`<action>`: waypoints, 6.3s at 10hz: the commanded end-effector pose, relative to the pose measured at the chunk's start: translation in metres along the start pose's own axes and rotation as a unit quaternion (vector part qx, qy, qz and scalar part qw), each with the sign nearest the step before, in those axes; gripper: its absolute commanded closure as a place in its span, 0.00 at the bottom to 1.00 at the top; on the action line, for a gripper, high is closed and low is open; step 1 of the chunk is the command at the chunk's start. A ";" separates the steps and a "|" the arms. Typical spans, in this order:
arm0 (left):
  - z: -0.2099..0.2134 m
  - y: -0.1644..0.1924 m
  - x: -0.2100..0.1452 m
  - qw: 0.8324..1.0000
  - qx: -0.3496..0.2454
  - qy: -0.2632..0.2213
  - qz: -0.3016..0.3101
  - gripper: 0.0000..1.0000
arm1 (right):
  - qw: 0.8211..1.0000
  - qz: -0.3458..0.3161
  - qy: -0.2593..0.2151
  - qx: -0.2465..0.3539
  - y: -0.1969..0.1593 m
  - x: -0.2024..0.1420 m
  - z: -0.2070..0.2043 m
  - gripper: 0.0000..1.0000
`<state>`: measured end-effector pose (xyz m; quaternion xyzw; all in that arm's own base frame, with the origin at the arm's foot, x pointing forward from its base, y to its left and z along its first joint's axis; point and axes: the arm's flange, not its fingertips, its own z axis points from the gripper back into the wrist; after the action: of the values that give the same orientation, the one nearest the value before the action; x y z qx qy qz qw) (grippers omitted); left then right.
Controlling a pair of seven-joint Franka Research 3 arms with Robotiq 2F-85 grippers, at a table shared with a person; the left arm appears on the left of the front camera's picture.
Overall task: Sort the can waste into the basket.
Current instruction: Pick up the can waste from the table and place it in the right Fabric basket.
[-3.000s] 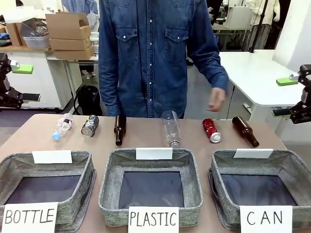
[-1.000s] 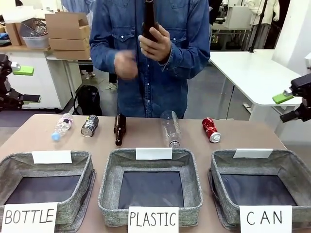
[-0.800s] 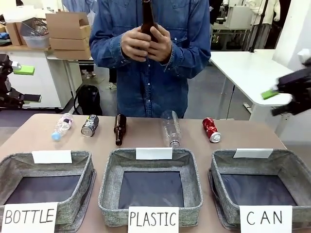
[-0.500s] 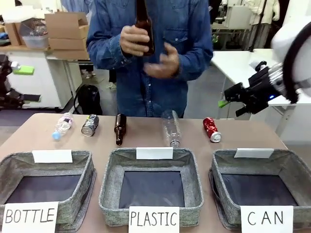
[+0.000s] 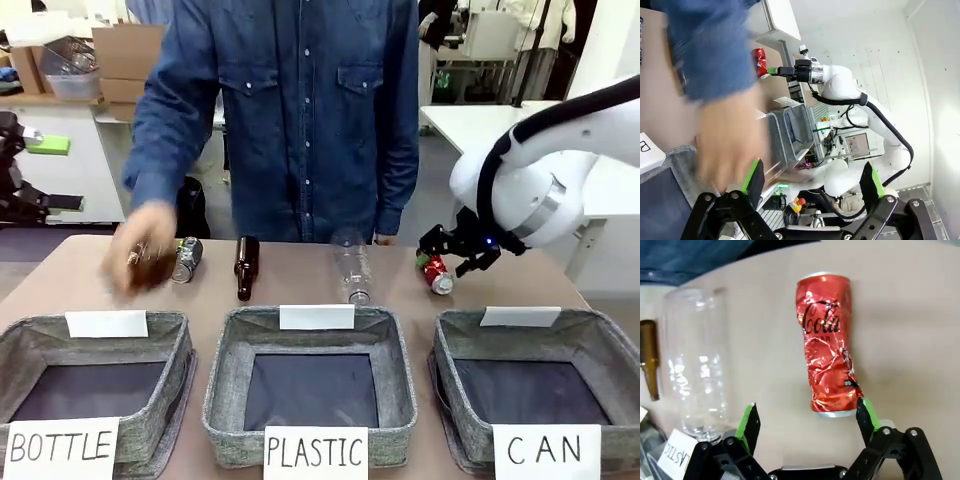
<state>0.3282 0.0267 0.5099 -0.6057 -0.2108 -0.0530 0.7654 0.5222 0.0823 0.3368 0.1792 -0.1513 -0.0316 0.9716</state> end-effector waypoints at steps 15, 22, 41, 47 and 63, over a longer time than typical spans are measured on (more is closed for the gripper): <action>-0.001 -0.002 0.001 1.000 -0.010 -0.004 -0.008 0.00 | 0.982 0.062 0.006 -0.177 0.039 0.048 -0.067 0.00; -0.001 -0.002 0.001 1.000 -0.010 -0.004 -0.008 0.00 | 0.978 0.049 0.022 -0.201 0.027 0.046 -0.075 1.00; -0.001 -0.002 0.001 1.000 -0.010 -0.004 -0.008 0.00 | 0.906 0.340 0.250 0.030 -0.008 -0.159 0.225 0.67; -0.001 -0.002 0.001 1.000 -0.010 -0.004 -0.008 0.00 | 0.915 0.334 0.227 0.008 -0.011 -0.159 0.222 0.00; -0.001 -0.002 0.001 1.000 -0.010 -0.004 -0.008 0.00 | 0.871 0.081 0.168 0.455 -0.019 -0.134 0.274 0.00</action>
<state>0.3289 0.0274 0.5115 -0.6057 -0.2123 -0.0535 0.7650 0.3212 -0.0266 0.5284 0.6419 -0.0170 0.0871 0.7617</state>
